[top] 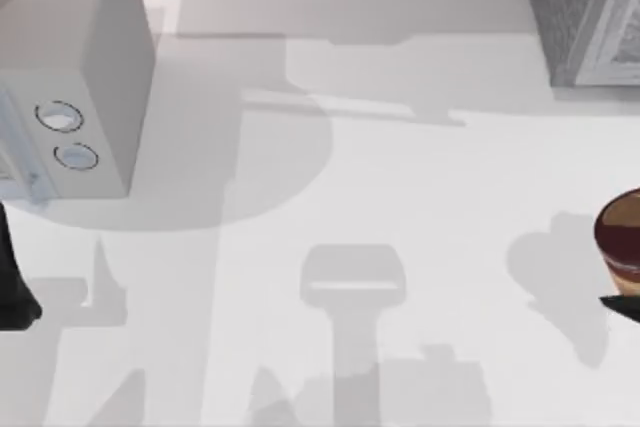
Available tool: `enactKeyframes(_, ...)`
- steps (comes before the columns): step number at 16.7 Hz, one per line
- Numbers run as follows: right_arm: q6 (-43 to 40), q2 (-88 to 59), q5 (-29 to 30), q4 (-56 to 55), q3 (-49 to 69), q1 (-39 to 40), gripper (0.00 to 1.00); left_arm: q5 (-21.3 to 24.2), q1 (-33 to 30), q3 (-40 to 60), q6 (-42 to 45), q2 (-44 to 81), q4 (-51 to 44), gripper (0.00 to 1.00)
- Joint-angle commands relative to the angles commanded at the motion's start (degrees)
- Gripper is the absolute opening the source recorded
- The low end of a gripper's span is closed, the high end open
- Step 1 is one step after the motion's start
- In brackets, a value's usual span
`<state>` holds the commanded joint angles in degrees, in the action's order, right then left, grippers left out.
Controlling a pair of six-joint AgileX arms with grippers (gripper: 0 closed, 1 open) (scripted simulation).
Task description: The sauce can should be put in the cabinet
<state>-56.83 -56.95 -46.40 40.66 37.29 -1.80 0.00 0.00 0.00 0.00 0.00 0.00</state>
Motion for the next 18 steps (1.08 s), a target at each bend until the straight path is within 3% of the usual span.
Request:
enactKeyframes(6,30.45,30.25,23.71,-21.30,-20.14,1.08,0.00,0.00,0.00,0.00,0.00,0.00,0.00,1.00)
enactKeyframes(11,49.36,49.36,39.72,-35.10,-32.42,1.61,0.00,0.00,0.00,0.00,0.00,0.00,0.00,1.00)
enactKeyframes(14,55.46,55.57,45.17,-39.66,-36.40,1.76,0.00,0.00,0.00,0.00,0.00,0.00,0.00,1.00)
enactKeyframes(18,56.83,56.95,46.40,-40.67,-37.29,1.80,0.00,0.00,0.00,0.00,0.00,0.00,0.00,1.00)
